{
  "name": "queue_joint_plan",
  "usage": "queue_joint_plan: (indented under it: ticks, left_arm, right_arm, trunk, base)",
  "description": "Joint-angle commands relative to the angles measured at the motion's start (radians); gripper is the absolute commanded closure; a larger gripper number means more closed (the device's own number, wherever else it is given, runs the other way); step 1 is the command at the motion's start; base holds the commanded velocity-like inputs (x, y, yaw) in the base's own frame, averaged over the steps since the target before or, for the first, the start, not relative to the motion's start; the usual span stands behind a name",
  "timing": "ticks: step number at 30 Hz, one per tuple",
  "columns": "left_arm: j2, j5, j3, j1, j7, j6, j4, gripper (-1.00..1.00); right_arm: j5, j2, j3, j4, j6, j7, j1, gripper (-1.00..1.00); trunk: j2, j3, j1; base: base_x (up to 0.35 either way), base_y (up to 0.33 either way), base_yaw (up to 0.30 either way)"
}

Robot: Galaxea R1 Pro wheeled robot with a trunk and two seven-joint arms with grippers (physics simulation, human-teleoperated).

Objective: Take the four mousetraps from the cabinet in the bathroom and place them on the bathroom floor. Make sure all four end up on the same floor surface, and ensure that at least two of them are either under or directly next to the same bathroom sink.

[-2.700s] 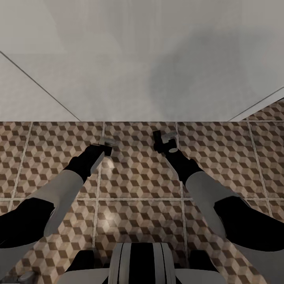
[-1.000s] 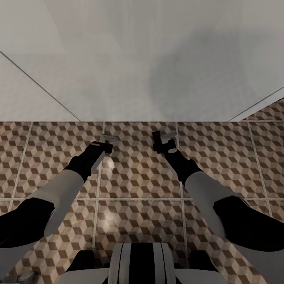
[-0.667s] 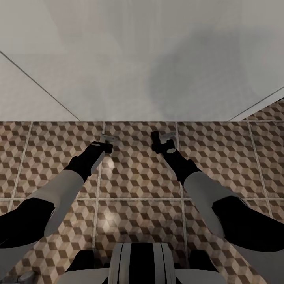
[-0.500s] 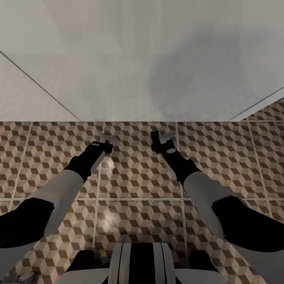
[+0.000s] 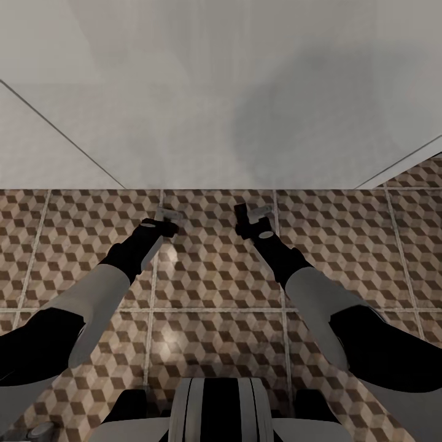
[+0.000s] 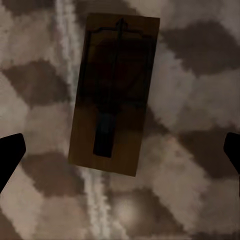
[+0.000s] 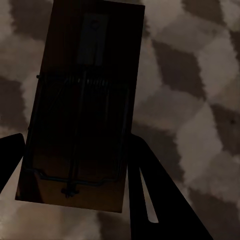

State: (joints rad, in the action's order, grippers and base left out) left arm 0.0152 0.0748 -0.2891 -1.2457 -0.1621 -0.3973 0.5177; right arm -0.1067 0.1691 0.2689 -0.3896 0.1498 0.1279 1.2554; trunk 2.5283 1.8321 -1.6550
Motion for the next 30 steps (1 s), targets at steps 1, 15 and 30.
queue_joint_plan:
  ticks: [1, 15, 30]
  left_arm:
    - [-0.001, 0.008, -0.007, 0.0, -0.008, -0.004, 0.001, -1.0]
    - [-0.003, 0.008, -0.007, 0.0, -0.008, 0.001, 0.002, -1.0]
    - [-0.003, 0.008, -0.007, -0.001, -0.008, 0.002, 0.002, -1.0]
  right_arm:
    - [-0.007, 0.0, 0.005, -0.002, 0.008, 0.004, 0.0, 1.0]
    - [-0.007, 0.0, 0.006, -0.002, 0.008, 0.004, 0.0, 1.0]
    - [-0.007, 0.0, 0.006, -0.002, 0.008, 0.004, 0.0, 1.0]
  trunk:
    - [0.0, 0.0, 0.0]
    - [0.0, 0.0, 0.0]
    - [0.0, 0.0, 0.0]
  base:
    - [0.0, 0.0, 0.0]
    - [0.0, 0.0, 0.0]
    - [0.0, 0.0, 0.0]
